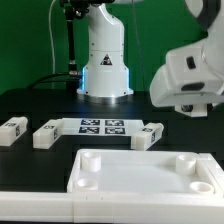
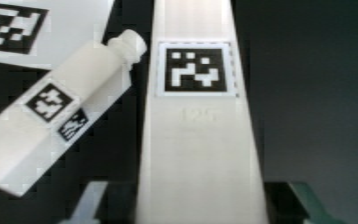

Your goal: Assemble desk

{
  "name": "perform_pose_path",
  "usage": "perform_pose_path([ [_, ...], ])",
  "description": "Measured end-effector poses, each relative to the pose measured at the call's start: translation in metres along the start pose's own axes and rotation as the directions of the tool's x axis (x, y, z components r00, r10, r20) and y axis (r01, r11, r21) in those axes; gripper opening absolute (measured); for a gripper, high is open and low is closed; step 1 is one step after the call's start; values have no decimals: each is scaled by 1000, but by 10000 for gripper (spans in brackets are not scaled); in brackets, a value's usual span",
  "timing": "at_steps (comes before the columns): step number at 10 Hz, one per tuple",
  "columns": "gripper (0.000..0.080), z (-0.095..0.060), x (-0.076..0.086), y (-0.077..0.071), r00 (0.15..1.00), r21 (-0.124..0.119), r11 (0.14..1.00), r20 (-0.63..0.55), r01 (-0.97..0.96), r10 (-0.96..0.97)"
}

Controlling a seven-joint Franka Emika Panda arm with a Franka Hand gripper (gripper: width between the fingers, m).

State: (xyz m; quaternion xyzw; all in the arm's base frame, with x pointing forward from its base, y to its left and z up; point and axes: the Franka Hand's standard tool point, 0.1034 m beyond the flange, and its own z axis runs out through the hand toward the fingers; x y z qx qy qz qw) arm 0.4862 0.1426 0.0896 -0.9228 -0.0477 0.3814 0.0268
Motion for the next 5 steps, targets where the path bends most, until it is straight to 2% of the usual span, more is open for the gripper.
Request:
perform_pose_path([
  [3,294,0,5,-1,1000,1,1000,-20,1,-1],
  [4,294,-5,12,-1,997,4,1000,-83,3,-3],
  [5,294,-22,11,5,986,1,999,-160,52,-51],
])
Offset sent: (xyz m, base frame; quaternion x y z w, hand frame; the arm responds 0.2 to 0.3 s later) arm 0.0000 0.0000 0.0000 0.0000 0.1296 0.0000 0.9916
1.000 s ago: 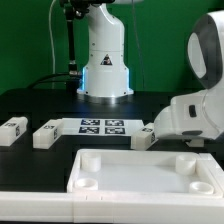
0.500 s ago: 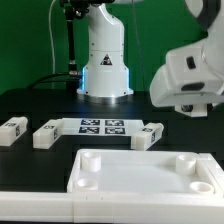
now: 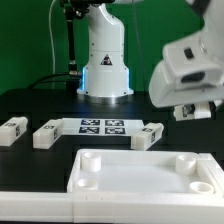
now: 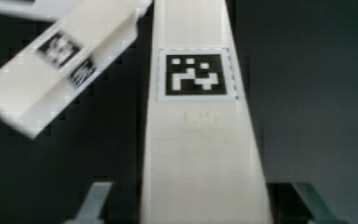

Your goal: Assemble desk

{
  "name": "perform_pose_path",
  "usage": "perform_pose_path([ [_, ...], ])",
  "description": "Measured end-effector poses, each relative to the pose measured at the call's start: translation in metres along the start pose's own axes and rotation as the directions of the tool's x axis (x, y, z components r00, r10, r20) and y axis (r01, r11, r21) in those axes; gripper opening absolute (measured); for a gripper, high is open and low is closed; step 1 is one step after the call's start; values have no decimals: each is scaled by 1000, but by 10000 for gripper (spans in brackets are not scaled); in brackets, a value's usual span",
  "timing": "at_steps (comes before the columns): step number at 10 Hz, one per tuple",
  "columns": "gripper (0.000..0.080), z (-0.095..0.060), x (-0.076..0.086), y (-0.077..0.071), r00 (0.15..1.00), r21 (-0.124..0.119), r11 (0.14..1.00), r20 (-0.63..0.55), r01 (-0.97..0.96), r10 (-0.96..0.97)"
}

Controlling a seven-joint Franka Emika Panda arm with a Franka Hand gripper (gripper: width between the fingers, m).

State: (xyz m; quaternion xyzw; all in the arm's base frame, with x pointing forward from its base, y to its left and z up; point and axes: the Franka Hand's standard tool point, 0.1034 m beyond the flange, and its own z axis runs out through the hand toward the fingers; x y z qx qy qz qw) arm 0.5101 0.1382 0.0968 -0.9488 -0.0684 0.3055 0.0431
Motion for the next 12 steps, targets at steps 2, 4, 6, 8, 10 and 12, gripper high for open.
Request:
perform_pose_path([
  [2,294,-46,-6,8,990,0,1000,-139,-1,1],
  [4,294,-62,2,8,946,-7,1000,-324,-5,2],
  [6,294,-59,3,10,900,-14,1000,-435,-9,2],
  [8,294,-82,11,21,802,-50,998,-595,32,-56],
  [10,294,-106,14,24,729,-62,998,-681,30,-64],
  [12,294,-114,22,26,630,-72,997,-774,20,-68],
])
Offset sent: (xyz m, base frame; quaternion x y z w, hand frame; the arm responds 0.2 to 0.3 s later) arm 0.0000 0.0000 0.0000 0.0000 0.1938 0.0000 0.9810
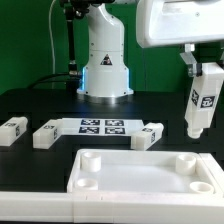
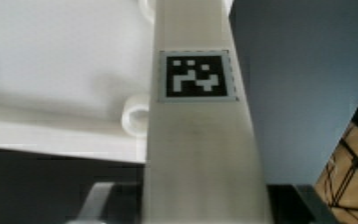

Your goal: Assemble desk

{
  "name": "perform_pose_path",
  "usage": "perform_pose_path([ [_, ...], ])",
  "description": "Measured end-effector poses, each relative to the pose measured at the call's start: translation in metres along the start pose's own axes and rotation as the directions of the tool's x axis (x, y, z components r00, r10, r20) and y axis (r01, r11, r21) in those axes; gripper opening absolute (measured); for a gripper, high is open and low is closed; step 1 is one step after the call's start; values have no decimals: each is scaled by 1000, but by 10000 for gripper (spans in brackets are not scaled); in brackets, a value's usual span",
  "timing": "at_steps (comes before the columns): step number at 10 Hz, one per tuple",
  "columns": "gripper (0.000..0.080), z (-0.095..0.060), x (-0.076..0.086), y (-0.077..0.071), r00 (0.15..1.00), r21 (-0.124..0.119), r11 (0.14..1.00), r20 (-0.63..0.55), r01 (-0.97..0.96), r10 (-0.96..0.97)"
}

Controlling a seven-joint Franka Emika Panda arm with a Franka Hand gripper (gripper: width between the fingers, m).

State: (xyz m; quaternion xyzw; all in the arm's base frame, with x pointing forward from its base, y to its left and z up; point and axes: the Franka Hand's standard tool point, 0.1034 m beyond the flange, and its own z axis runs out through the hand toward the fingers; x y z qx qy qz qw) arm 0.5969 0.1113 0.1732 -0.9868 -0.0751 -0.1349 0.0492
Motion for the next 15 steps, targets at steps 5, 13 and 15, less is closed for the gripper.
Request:
perform_pose_path([
  [5,294,15,32,18,975,-43,993,-189,107,-113],
  [13,294,25,76,25,961,-54,986,-222,159,-167],
  [15,294,28,77,24,961,-53,986,-222,159,-167],
])
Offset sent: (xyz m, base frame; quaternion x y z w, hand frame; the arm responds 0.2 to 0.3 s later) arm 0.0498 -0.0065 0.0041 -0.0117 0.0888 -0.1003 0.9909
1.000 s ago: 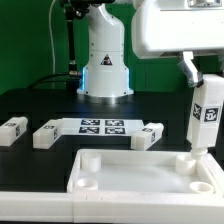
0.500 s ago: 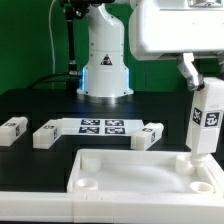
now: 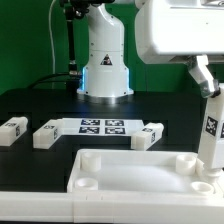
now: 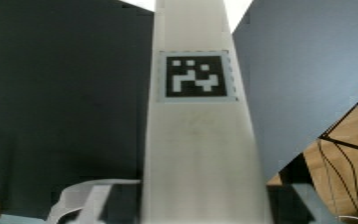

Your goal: Assemble desk

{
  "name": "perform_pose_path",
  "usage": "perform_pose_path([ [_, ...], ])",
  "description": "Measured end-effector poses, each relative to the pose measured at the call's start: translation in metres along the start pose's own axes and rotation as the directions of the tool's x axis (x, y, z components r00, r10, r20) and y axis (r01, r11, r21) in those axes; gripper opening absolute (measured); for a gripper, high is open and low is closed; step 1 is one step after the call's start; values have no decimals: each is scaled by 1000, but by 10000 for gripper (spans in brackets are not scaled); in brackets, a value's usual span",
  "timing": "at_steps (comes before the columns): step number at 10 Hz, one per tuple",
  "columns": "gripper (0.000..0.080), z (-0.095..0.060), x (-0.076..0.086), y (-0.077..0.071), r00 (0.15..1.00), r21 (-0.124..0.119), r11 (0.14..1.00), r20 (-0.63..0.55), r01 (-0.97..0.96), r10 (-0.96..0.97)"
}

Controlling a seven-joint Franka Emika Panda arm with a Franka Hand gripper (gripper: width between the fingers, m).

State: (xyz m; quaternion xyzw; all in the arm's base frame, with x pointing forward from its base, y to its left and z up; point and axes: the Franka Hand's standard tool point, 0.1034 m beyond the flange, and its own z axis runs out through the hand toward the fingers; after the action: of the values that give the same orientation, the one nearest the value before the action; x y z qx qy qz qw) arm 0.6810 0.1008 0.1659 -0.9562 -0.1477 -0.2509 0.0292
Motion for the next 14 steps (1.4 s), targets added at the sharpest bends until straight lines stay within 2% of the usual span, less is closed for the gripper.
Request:
perform_pose_path([
  [2,294,1,-2,0,1000,-1,1000,-1,0,0],
  [4,294,6,-16,0,1000,-1,1000,13,1,-1],
  [7,294,9,-23,-3,1000,1,1000,24,1,-1],
  [14,294,15,-27,-6,1000,3,1000,25,2,-2],
])
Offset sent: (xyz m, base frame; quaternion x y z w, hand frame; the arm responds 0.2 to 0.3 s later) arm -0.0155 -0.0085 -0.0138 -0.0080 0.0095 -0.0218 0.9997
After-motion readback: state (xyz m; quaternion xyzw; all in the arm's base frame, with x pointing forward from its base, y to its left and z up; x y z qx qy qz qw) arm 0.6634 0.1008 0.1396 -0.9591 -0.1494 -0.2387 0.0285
